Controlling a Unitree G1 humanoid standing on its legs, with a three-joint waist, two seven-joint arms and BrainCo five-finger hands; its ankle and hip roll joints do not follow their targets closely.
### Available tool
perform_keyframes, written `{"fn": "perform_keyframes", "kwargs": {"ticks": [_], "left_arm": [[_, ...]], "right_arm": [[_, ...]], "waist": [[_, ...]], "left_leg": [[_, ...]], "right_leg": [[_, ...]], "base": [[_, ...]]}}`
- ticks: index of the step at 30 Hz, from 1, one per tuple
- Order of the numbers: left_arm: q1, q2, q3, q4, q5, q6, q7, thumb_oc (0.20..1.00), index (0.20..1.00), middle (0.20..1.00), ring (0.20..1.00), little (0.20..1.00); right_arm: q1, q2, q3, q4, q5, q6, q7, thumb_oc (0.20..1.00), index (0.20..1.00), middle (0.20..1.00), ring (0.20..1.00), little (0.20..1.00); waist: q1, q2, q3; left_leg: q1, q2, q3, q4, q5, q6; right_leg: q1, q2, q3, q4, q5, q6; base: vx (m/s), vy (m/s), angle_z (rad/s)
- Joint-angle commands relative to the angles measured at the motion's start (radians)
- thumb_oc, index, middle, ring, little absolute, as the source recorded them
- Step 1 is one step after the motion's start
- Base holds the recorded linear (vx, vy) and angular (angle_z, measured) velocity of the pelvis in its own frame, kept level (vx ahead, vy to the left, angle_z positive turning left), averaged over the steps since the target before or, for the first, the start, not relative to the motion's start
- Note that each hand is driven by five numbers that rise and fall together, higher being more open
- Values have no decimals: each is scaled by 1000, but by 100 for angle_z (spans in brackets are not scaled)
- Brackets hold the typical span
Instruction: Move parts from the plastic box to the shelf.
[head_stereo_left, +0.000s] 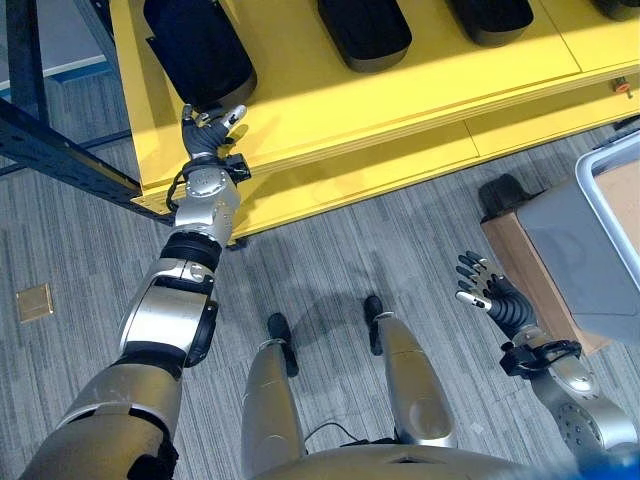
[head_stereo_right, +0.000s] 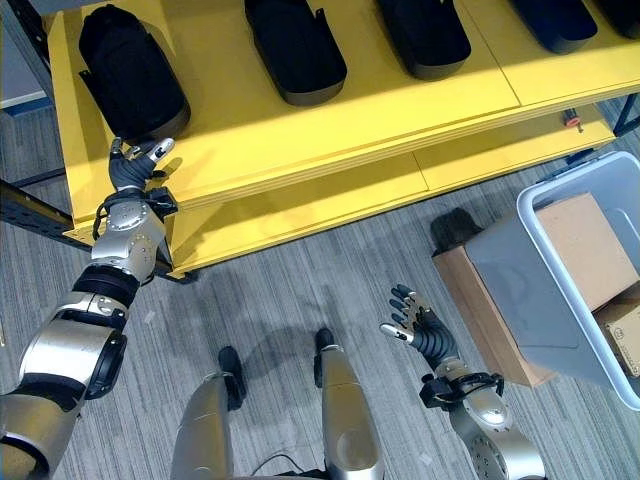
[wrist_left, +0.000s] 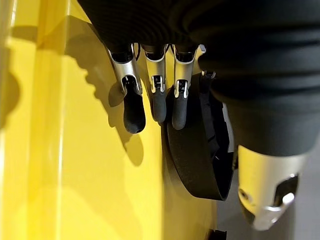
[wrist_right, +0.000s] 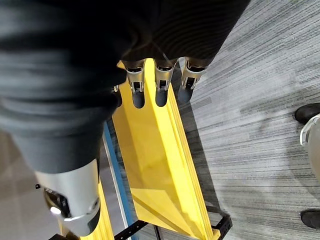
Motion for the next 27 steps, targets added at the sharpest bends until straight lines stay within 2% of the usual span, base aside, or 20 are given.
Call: {"fn": "perform_keyframes", "kwargs": {"ticks": [1, 9, 17, 20, 27], "left_arm": [[67, 39, 57, 70, 16, -3, -2, 1000, 1000, 1000, 1000, 1000], [110, 45, 75, 43, 35, -5, 1, 1000, 1000, 1000, 1000, 1000], [74, 131, 46, 22, 128, 1, 9, 1000, 1000, 1000, 1000, 1000], [46, 179, 14, -80, 167, -18, 22, 1000, 1000, 1000, 1000, 1000], [36, 236, -21, -277, 216, -60, 23, 1000, 1000, 1000, 1000, 1000]], "right_arm": [[30, -34, -6, -45, 27, -34, 13, 1000, 1000, 1000, 1000, 1000], [20, -34, -2, -51, 23, -31, 17, 1000, 1000, 1000, 1000, 1000], [3, -35, -15, -49, 33, -42, 15, 1000, 1000, 1000, 1000, 1000], [-3, -32, -29, -45, 32, -53, 15, 1000, 1000, 1000, 1000, 1000], [-13, -24, -58, -27, 18, -62, 14, 1000, 1000, 1000, 1000, 1000]], "waist": [[4, -1, -25], [13, 2, -30], [13, 9, -42], [13, 15, -44], [14, 23, -46]], "left_leg": [[22, 42, -61, 29, -28, -45], [38, 39, -65, 21, -24, -46], [46, 37, -61, 15, -23, -44], [42, 36, -61, 15, -22, -43], [38, 36, -62, 14, -20, -41]], "right_leg": [[67, -94, -13, -24, 9, 86], [96, -98, -24, -30, 7, 88], [102, -101, -26, -37, 8, 93], [96, -102, -25, -36, 9, 94], [90, -101, -23, -33, 8, 94]], "base": [[0, 0, 0], [-3, 4, 4], [-4, 9, 6], [0, 0, 0], [0, 0, 0]]}}
